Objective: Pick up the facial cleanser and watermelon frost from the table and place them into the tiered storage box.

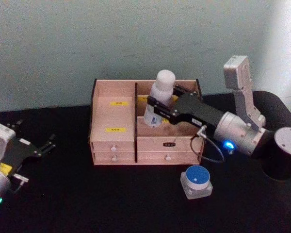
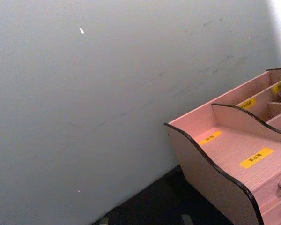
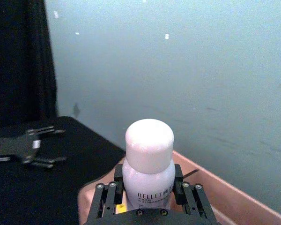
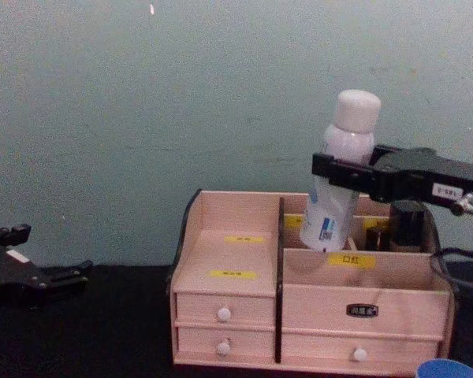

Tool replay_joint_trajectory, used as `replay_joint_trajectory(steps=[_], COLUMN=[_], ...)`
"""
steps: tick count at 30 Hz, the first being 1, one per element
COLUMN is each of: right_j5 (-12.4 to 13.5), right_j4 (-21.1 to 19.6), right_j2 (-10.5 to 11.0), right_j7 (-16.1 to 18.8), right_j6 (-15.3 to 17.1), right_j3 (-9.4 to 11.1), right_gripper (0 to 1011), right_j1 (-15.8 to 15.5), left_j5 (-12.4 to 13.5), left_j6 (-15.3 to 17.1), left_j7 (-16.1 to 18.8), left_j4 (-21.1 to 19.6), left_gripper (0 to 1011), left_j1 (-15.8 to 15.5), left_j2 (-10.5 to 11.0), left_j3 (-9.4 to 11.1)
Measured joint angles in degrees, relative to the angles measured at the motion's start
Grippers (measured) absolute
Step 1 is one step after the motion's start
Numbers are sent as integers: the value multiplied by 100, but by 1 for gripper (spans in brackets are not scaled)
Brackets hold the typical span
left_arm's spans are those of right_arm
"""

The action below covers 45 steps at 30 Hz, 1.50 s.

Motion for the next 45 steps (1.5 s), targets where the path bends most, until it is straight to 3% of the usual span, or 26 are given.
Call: replay_joint_trajectory(steps=[6,20,45], right_j5=[-182,-561,-959], right_j4=[447,1333,1986], right_j2=[-244,-683,-972], right_j7=[-184,-406,-378], right_j6=[-39,-271,-286], right_j3=[17,74,214], right_gripper=[595,595,595], right_j1=[294,663,893], left_j5=[0,0,0], left_j6=[0,0,0], left_j7=[0,0,0], left_j4=[0,0,0], left_gripper=[1002,1001,1001], left_j1=[0,0,0], left_j2=[0,0,0], left_j3=[0,0,0])
